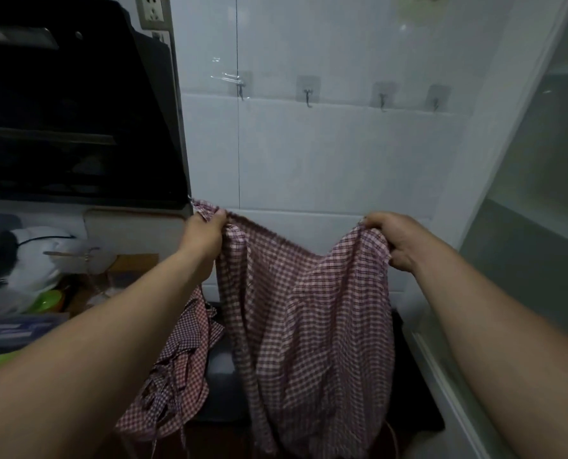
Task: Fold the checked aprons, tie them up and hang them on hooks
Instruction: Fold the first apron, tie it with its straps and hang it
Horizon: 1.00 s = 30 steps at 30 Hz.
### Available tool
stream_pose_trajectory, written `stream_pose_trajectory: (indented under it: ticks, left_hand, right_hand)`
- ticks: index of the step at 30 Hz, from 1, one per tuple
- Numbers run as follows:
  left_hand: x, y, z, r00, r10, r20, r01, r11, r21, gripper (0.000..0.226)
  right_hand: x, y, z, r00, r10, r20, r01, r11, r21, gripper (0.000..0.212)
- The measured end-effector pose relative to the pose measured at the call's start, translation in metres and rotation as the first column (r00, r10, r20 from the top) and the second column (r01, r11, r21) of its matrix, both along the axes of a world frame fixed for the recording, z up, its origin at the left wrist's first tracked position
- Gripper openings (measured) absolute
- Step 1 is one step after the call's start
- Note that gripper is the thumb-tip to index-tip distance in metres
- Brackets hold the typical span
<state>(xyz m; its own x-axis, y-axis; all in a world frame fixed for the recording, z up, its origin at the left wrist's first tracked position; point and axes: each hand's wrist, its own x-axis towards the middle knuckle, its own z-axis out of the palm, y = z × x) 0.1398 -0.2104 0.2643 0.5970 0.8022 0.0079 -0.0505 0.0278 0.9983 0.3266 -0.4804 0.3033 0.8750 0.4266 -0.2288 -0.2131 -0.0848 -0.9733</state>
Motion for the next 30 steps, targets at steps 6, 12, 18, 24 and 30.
stream_pose_trajectory:
  ticks: [6,12,18,24,30]
  left_hand:
    - [-0.003,-0.044,-0.013,0.984,-0.176,-0.04,0.17,0.979,-0.115,0.03]
    - [0.011,-0.099,-0.015,0.897,-0.434,-0.082,0.417,0.894,-0.165,0.033]
    - [0.011,-0.098,-0.027,0.899,-0.401,-0.174,0.428,0.889,0.162,0.026]
    - [0.009,-0.089,-0.041,0.93,-0.316,-0.19,0.365,0.856,0.366,0.036]
    - [-0.002,-0.088,-0.046,0.926,-0.245,-0.288,0.367,0.77,0.522,0.037]
  right_hand:
    - [-0.018,0.013,-0.036,1.0,0.002,-0.001,-0.002,0.996,0.086,0.011]
    - [-0.067,0.057,-0.055,0.954,0.285,-0.099,-0.248,0.927,0.281,0.028]
    - [-0.074,0.061,-0.057,0.985,0.158,-0.065,-0.145,0.975,0.166,0.015]
    - [-0.081,0.07,-0.057,0.991,0.116,-0.073,-0.105,0.985,0.135,0.013]
    - [-0.081,0.082,-0.063,0.984,0.132,-0.118,-0.117,0.984,0.132,0.014]
